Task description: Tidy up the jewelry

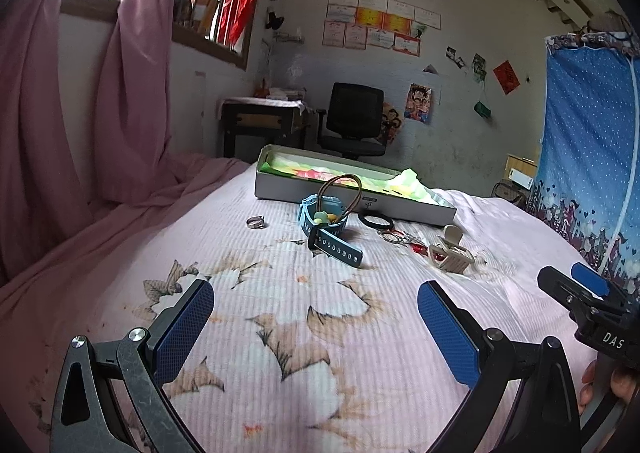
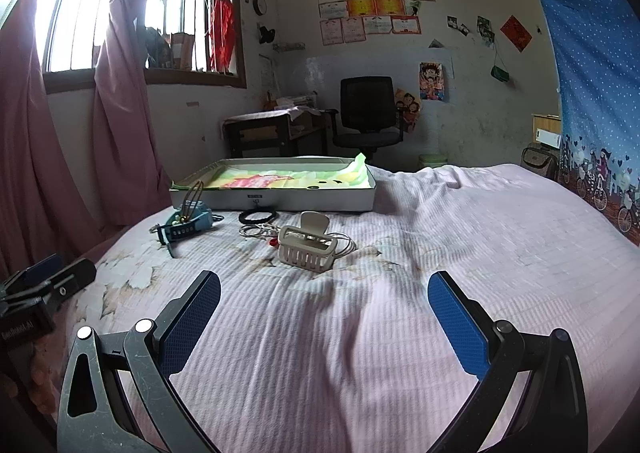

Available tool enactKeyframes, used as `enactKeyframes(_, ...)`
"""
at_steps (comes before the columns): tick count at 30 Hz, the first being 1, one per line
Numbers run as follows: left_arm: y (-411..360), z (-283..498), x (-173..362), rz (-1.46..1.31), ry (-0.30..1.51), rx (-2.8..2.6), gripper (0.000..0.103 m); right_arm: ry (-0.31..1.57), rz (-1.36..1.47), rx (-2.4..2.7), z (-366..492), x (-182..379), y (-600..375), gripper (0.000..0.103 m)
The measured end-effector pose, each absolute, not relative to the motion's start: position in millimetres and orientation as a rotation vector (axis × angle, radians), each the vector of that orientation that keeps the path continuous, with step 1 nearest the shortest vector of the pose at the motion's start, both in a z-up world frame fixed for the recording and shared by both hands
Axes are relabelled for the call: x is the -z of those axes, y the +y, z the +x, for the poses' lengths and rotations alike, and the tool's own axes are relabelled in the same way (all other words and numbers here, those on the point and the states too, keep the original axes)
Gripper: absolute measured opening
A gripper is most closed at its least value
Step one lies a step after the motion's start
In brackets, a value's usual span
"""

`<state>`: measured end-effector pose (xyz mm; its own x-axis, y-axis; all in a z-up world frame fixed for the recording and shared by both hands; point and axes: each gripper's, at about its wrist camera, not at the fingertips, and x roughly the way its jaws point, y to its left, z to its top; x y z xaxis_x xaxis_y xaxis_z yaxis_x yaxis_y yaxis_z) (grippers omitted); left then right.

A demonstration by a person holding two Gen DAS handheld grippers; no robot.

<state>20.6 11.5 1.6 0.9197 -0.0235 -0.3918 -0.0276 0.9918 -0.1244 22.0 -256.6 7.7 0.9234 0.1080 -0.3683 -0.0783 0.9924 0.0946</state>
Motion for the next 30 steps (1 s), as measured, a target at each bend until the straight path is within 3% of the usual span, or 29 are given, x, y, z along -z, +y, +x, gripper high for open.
enactKeyframes(12, 25.9, 91.0, -11.4, -0.139, 0.497, 0.033, 0.102, 0.463, 0.041, -0.141, 76.2, -28.4, -255.9, 0.102)
enactKeyframes(22, 15.8, 135.7, -15.4, -0.082, 0.470, 0.081, 0.101, 0.545, 0.103, -0.152, 129.8, -12.6, -257.7, 0.102)
enactKeyframes(30, 11.7, 148.9, -15.2, -0.062, 0.423, 0.147, 0.070, 0.621, 0.192, -0.203, 157.4, 5.1, -259.0, 0.098)
